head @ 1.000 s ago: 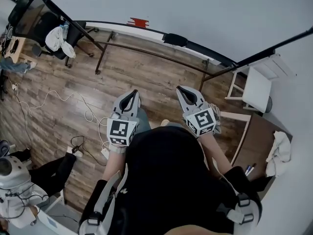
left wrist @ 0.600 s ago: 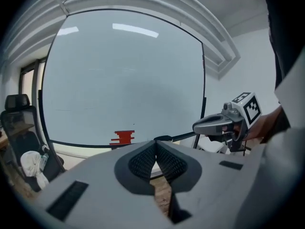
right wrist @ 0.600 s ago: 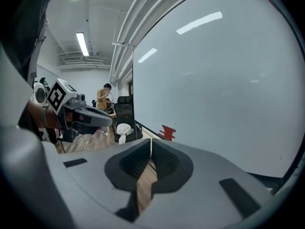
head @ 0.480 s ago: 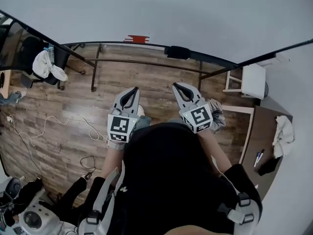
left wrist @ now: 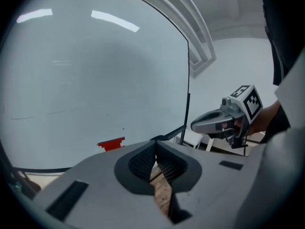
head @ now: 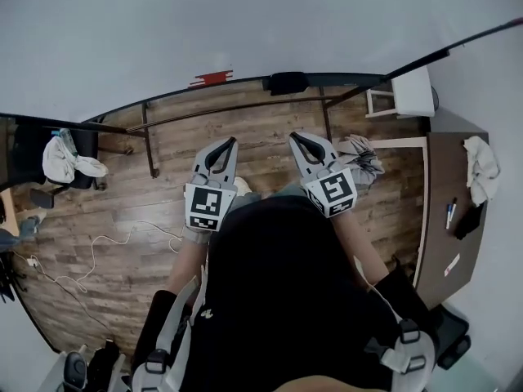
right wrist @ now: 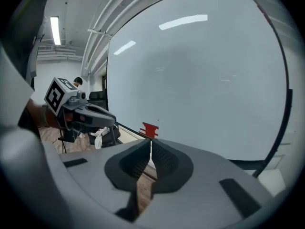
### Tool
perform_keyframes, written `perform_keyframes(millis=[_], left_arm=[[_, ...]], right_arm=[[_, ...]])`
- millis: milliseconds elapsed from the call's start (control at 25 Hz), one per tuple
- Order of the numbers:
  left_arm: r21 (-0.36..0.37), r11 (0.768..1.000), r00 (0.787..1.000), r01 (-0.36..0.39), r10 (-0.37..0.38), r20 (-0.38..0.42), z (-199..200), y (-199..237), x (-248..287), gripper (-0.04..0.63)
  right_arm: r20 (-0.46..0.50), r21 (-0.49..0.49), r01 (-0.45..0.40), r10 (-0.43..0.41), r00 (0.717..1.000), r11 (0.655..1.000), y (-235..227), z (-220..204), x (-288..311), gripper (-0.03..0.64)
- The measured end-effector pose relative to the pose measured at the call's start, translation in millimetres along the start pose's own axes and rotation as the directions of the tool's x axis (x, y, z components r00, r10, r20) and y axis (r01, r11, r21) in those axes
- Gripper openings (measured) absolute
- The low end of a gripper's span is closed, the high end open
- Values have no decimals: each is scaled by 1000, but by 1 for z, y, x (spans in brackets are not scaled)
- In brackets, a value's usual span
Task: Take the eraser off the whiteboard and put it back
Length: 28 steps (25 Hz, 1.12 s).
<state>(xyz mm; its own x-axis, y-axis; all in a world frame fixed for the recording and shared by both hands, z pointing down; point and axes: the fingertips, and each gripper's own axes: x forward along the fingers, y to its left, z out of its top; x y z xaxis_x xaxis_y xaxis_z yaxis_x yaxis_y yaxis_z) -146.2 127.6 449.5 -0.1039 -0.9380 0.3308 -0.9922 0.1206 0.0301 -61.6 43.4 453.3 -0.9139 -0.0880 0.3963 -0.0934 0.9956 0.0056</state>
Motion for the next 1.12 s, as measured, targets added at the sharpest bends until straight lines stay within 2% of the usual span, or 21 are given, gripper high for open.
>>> perform_keyframes(millis=[200,560,720,880,1120], left_arm=[[58,992,993,113,-112,-21,-1,-8,22,9],[167,964,977,209,-199,-77,0,-38,75,9],[238,952,979,191,-168,-114,-4,-45,101,9],[336,924,978,185,-138,-159,-11,-51,123,11],[402,897,972,184,-103,-213,-26,-51,155,11]], right_arm=[[-33,50,130,-129,991,990,-11,-12,-20,17],[-86,110,299,-291,953,948,-47,-38,-75,18],[-99,125,341,-331,939,932,-67,-47,-92,18],[-108,144,381,-368,923,913,-85,-54,-105,18],[-134,170,419,-400,907,892,-108,-66,-114,18]])
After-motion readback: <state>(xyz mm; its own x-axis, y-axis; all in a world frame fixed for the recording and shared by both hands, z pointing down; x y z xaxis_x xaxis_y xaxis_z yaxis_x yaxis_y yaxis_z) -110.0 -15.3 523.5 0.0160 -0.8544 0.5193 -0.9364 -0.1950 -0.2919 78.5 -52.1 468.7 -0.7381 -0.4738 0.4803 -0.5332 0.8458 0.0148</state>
